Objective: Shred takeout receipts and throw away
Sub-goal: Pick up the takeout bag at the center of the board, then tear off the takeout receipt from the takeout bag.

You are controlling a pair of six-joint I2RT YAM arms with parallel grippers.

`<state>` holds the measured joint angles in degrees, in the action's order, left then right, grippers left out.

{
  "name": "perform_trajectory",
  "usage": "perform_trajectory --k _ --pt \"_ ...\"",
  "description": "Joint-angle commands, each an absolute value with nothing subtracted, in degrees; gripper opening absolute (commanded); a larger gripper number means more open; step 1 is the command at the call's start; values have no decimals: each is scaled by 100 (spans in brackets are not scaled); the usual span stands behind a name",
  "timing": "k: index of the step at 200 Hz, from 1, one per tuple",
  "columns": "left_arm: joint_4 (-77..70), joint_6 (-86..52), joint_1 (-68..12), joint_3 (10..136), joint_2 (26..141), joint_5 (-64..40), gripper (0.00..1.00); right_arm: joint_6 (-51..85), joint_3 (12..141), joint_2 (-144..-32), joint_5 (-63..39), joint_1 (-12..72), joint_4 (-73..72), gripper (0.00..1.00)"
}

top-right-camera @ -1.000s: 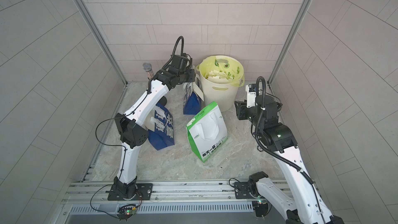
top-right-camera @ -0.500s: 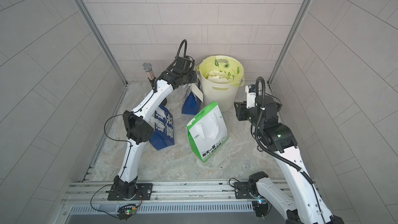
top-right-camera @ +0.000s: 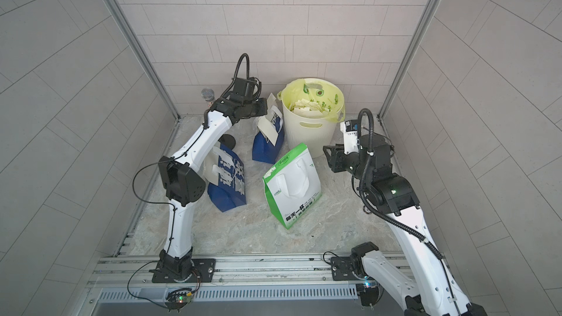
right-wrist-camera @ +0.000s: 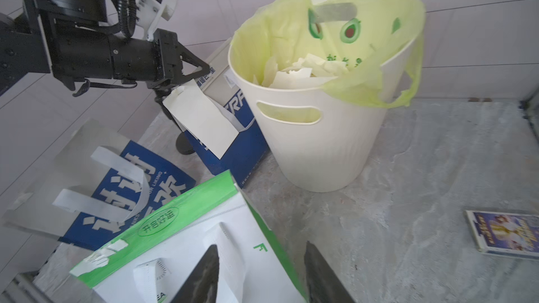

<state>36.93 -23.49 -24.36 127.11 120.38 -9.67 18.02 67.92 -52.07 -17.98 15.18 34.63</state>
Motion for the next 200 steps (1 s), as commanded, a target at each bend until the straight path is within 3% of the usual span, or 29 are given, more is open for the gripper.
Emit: perform_trajectory --k 1,30,91,130,200 --pt "2456 -2172 -2367 11786 10973 -1525 0 1793 6909 -5460 -2609 1753 3042 48" --pt "1426 -2136 -2211 10642 10168 -1702 0 1800 6891 -5961 -2952 2250 2389 48" --pt "480 -2077 -1934 9889 9606 -2597 0 2215 7189 -7343 -3884 2680 744 56" --pt "184 -2061 -1772 9542 9409 -2775 0 2619 7752 -8392 -4305 2680 375 61" --pt "296 -3108 -1698 9450 9337 -2514 0 3622 8663 -9507 -4025 2610 747 70"
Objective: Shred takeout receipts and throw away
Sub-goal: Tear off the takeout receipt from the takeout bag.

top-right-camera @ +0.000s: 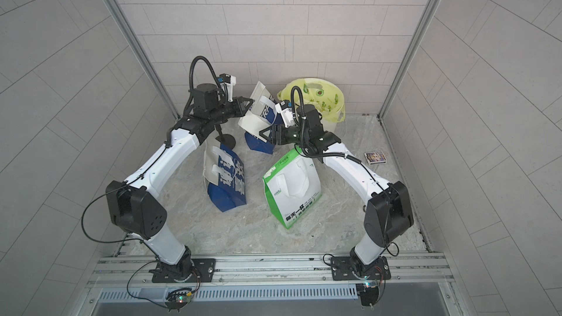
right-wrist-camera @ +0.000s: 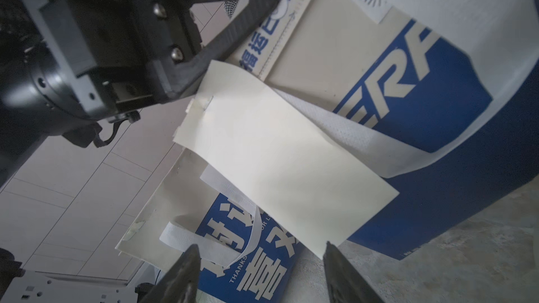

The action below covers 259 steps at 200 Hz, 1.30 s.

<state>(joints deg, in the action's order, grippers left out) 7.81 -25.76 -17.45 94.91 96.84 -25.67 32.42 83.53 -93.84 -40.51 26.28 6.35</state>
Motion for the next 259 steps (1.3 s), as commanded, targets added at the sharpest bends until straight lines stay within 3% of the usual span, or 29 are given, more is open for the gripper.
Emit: perform_trajectory --k 1,42,77,122,151,180,259 --pt "298 -3132 -1693 9449 9335 -2509 0 3621 8673 -9517 -4016 2610 765 70" --pt "237 -4090 -1546 9384 9300 -2413 0 3690 8859 -9693 -3804 2610 1034 79" --pt "-119 -4904 -1350 9110 9154 -2408 0 3894 8979 -9837 -3638 2606 1280 79" --pt "-418 -5262 -1318 8913 9141 -2535 0 4242 9144 -10037 -4197 2645 1066 86" --pt "-536 -5374 -1321 8912 9208 -2616 0 4364 9167 -10055 -4493 2695 774 85" --pt "-570 -5398 -1319 8913 9255 -2654 0 4467 9143 -10011 -4607 2694 512 78" --pt "-307 -5164 -1321 8767 9281 -2648 0 4640 8962 -9703 -4482 2654 -27 43"
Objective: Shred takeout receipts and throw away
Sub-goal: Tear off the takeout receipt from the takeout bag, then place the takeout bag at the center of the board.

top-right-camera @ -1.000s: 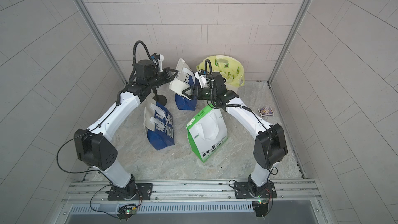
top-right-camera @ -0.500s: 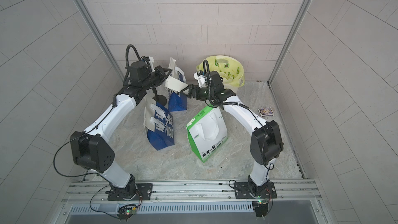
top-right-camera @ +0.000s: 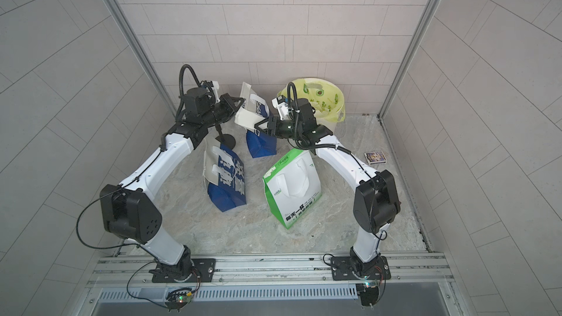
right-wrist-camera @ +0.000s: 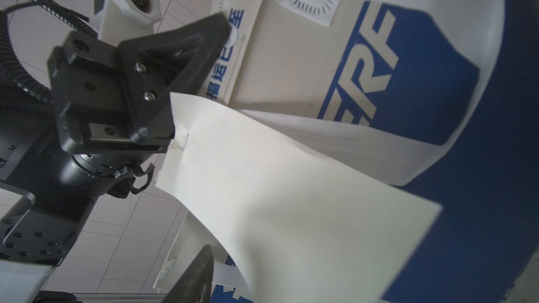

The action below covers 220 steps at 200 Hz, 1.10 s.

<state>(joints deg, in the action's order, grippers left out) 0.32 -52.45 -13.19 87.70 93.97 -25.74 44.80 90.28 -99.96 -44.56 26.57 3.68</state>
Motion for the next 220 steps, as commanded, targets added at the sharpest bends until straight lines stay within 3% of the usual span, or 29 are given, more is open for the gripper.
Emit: perform_trajectory --k 1,36,80,150,220 --pt "-307 -5161 -1319 8765 9281 -2651 0 4640 8959 -9703 -4482 2654 -35 43" --pt "-345 -5198 -1319 8719 9325 -2705 0 4280 8840 -9592 -4362 2654 107 28" --pt "22 -4957 -1332 8758 9386 -2511 0 3576 8760 -9351 -3890 2669 328 0" --pt "315 -4743 -1469 8608 9945 -2534 0 2203 8661 -8832 -3726 2911 331 0" --pt "759 -4223 -1526 8872 10210 -2447 0 1868 8318 -8464 -3718 3091 340 0"
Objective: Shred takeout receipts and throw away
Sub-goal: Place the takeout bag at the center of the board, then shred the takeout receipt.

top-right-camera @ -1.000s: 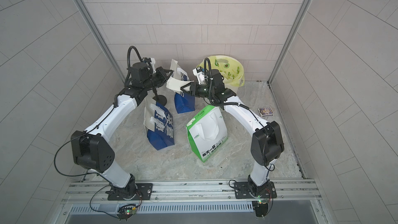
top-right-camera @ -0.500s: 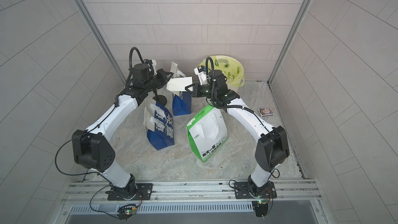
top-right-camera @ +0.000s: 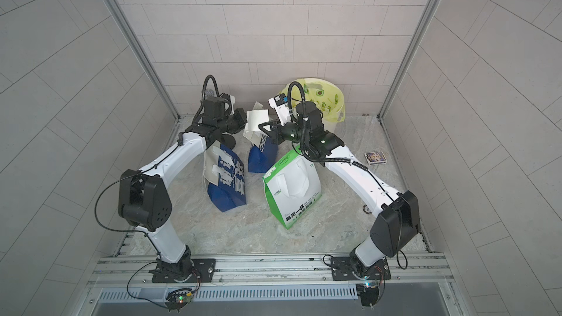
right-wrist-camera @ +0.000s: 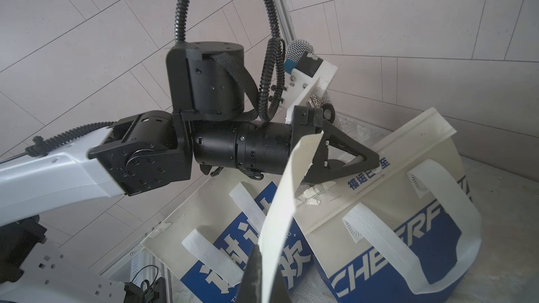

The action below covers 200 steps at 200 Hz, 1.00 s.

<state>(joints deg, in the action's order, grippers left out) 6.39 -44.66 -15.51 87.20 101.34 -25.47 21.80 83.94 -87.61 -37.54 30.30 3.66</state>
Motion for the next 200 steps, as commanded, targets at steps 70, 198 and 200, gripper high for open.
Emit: perform_trajectory --k 70,198,200 --pt "728 -3706 -1538 8939 9964 -2404 44 1499 7405 -7086 -1866 2985 1045 0" --pt "-586 -3120 -1599 7309 6917 -4482 71 2780 5581 -5091 -2862 2985 192 0" --pt "-596 -3155 -1610 7250 6877 -4539 71 2798 5574 -5083 -2902 2981 169 0"
